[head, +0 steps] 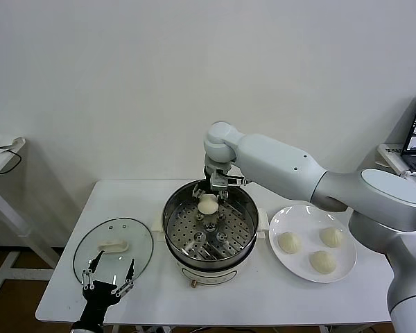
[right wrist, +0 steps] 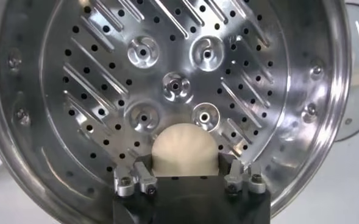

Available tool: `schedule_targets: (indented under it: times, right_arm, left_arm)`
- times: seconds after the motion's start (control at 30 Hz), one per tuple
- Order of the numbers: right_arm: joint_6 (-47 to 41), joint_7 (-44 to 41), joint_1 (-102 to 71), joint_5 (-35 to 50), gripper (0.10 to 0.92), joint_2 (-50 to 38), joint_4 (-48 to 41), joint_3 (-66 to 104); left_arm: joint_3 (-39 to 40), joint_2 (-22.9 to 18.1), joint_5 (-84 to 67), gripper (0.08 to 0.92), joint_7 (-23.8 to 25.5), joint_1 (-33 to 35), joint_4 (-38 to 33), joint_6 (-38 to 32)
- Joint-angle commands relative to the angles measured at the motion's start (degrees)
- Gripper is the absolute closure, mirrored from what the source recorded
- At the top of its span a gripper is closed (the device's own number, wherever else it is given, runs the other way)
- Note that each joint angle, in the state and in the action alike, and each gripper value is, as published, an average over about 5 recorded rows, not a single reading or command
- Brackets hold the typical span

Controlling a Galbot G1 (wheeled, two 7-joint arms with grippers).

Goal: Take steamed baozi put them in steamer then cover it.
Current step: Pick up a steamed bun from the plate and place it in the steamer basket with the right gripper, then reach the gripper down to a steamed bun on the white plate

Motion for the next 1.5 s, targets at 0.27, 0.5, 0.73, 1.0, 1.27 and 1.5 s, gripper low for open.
schedule_targets:
  times: [0.27, 0.5, 0.73, 1.0, 1.27, 1.5]
  right_arm:
    - [-5.13, -4.54, 2.98, 6.56, 0.203, -6.17, 7.55, 3.1]
    - [-24.99, -9.33, 12.81, 28.33, 0.203, -20.62, 12.24, 0.13]
    - [-45.15, -4.84, 16.87, 43.5, 0.203, -31.78, 7.03, -8.35]
    - [-52.43, -2.41, 9.77, 43.45, 0.203, -37.3, 7.1, -18.0]
    - [-53.83, 5.41, -0.5, 41.55, 0.203, -36.07, 5.26, -14.83]
    - [-53.62, 8.92, -6.48, 38.31, 0.203, -35.23, 4.97, -10.96]
  left_arm:
    - [-0.13, -0.06, -0.86, 0.177, 0.01, -0.31, -0.25, -0.45]
    - [-0.17, 0.02, -0.79, 0.177, -0.01, -0.08, -0.65, -0.4]
    - [0.27, 0.19, -0.67, 0.177, -0.12, -0.11, -0.71, -0.38]
    - [0.86, 0.24, -0.61, 0.177, -0.32, -0.32, -0.73, -0.22]
    - [0.81, 0.26, -0.6, 0.177, -0.46, -0.11, -0.69, -0.25]
    - [0.8, 0.15, -0.6, 0.177, -0.47, -0.17, -0.59, -0.19]
